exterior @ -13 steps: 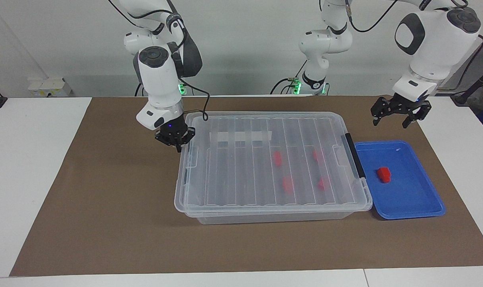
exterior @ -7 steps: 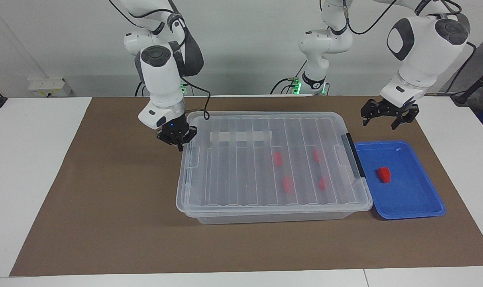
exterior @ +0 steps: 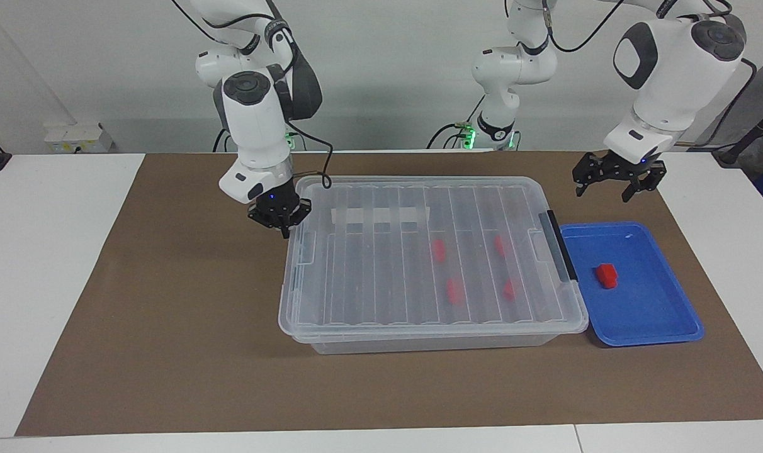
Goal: Place red block in blue tray from box
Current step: 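Open the left gripper while the right gripper pushes the lid closed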
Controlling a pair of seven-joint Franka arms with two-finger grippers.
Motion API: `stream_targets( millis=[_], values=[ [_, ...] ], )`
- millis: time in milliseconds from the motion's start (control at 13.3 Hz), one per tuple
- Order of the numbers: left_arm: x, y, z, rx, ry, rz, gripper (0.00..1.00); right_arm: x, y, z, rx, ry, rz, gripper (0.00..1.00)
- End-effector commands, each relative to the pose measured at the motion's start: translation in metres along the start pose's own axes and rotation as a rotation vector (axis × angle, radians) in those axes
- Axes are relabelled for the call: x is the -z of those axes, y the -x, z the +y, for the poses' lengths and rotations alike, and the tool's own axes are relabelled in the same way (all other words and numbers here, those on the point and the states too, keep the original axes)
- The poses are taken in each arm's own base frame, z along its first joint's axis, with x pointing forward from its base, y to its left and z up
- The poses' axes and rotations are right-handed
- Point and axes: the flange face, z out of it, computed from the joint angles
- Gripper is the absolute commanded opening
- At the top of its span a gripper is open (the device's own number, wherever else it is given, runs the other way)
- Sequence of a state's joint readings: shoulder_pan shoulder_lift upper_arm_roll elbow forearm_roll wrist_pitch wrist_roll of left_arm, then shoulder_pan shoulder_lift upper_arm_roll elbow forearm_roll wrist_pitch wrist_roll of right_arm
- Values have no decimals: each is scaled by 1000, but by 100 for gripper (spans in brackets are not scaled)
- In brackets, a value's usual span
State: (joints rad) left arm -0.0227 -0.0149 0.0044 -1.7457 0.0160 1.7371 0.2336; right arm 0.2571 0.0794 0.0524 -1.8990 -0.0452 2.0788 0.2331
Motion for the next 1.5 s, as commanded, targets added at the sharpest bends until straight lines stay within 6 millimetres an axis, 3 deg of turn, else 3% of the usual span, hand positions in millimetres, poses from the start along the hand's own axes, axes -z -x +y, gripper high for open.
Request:
stream_targets(
  millis=[0, 525, 900, 975, 1050, 1425],
  values=[
    [8, 7, -4, 19, 0, 0, 100, 6, 6, -3, -11, -2, -6, 0],
    [9, 8, -4, 19, -1, 2, 100, 6, 5, 7, -28, -4, -12, 0],
    [9, 8, -4, 19, -1, 2, 100, 19, 6, 67, -127, 15, -47, 0],
    [9, 8, -4, 19, -1, 2, 100, 25, 7, 82, -152, 17, -41, 66],
    [9, 8, -4, 19, -1, 2, 100, 32, 8, 95, -180, 18, -32, 100],
    [9, 8, -4, 19, -1, 2, 100, 57, 15, 153, -277, 30, -29, 100]
  ],
)
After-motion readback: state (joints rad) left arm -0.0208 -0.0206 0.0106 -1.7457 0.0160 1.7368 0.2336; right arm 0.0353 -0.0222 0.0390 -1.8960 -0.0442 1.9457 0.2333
